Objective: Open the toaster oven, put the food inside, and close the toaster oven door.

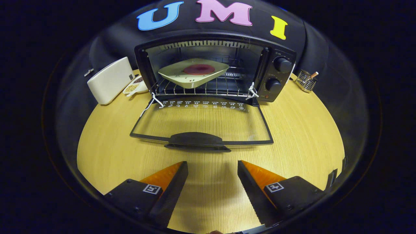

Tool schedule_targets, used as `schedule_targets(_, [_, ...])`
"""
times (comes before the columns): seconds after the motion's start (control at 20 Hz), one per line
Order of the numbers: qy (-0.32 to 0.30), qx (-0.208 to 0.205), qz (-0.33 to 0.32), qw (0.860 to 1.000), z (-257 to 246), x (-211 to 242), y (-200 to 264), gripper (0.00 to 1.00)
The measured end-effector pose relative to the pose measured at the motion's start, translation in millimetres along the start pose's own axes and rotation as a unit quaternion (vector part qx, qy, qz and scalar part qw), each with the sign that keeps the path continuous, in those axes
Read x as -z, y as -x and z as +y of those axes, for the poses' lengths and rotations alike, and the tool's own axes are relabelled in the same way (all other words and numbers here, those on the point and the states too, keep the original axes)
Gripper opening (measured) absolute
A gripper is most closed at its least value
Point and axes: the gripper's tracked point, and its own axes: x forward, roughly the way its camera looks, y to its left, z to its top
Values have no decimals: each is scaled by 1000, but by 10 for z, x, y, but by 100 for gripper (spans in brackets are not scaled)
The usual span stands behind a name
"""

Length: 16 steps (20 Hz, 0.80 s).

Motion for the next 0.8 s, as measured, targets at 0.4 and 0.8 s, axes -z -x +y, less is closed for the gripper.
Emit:
schedule_targets(0.4, [-12,10,15,1000,73,-88,-254,100])
schedule_targets(0.8, [32,18,-25,999,83,-269,4,100])
